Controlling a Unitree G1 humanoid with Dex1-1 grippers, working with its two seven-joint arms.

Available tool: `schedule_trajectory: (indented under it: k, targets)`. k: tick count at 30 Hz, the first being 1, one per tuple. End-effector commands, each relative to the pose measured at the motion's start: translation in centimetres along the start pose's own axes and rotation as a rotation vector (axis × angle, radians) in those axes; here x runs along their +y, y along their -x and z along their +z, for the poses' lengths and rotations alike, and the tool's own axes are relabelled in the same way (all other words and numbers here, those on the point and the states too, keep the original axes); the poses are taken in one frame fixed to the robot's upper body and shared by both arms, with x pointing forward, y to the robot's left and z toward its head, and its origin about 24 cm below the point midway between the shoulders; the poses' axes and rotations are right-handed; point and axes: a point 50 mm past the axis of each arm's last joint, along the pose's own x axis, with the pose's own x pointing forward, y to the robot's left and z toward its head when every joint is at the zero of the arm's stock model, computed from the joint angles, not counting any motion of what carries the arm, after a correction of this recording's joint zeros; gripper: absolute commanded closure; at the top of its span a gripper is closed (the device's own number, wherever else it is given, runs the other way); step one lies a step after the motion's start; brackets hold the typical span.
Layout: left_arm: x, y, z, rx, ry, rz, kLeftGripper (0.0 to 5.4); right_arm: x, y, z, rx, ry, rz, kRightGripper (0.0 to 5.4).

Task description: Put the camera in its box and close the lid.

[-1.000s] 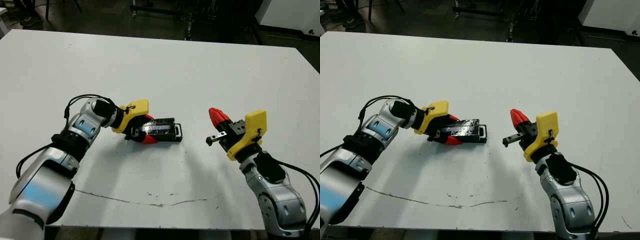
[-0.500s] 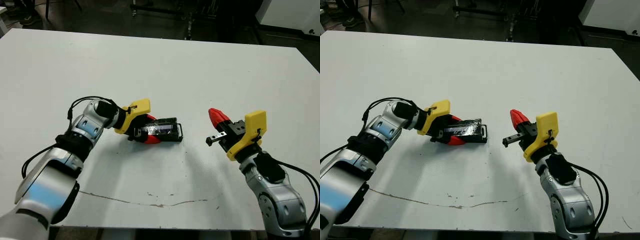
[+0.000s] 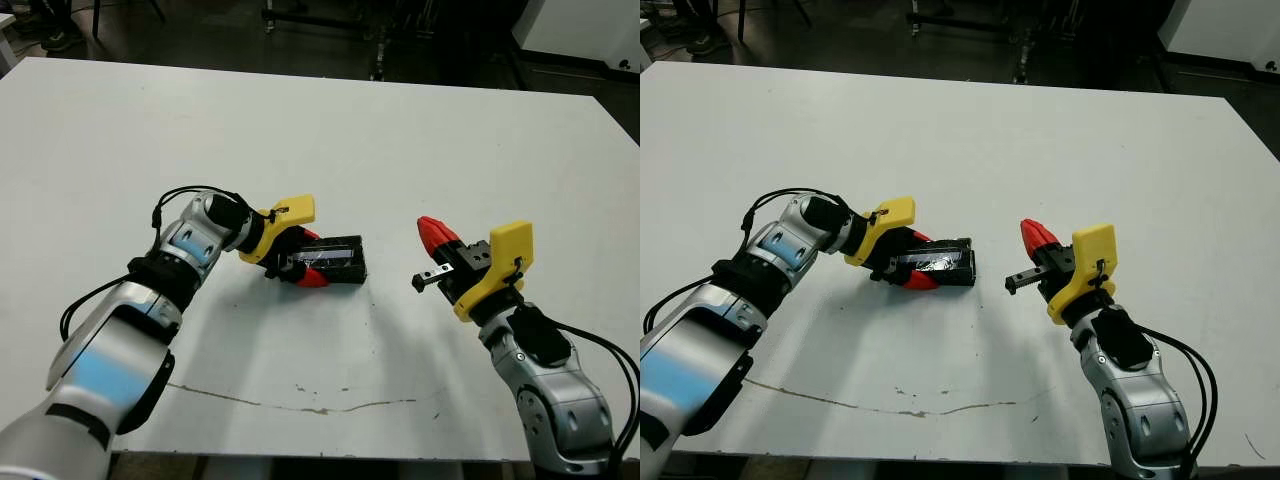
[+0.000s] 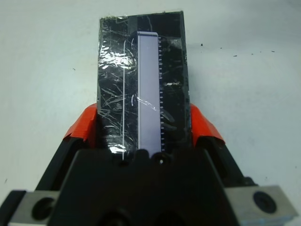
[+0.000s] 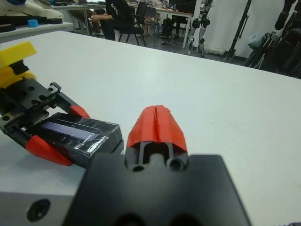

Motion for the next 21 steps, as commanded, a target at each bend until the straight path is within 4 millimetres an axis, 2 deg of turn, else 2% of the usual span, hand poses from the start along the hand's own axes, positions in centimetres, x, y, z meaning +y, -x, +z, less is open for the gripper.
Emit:
schedule_trajectory:
  k: [1, 16, 21]
  targets:
    - [-2.0, -4.1, -0.4, 0.052, -0.002, -0.091, 2.25, -0.4, 0.2, -0.3, 0.014, -0.002, -0.013, 5.40]
    - [-2.9, -5.8, -0.3, 0.028, 0.052, -0.156, 2.25, -0.4, 0.3, -0.3, 0.023, 0.015, -0.025, 5.40]
    - [-3.1, -6.3, -0.3, 0.087, 0.031, -0.163, 2.25, -0.4, 0.3, -0.4, 0.014, 0.011, -0.019, 5.40]
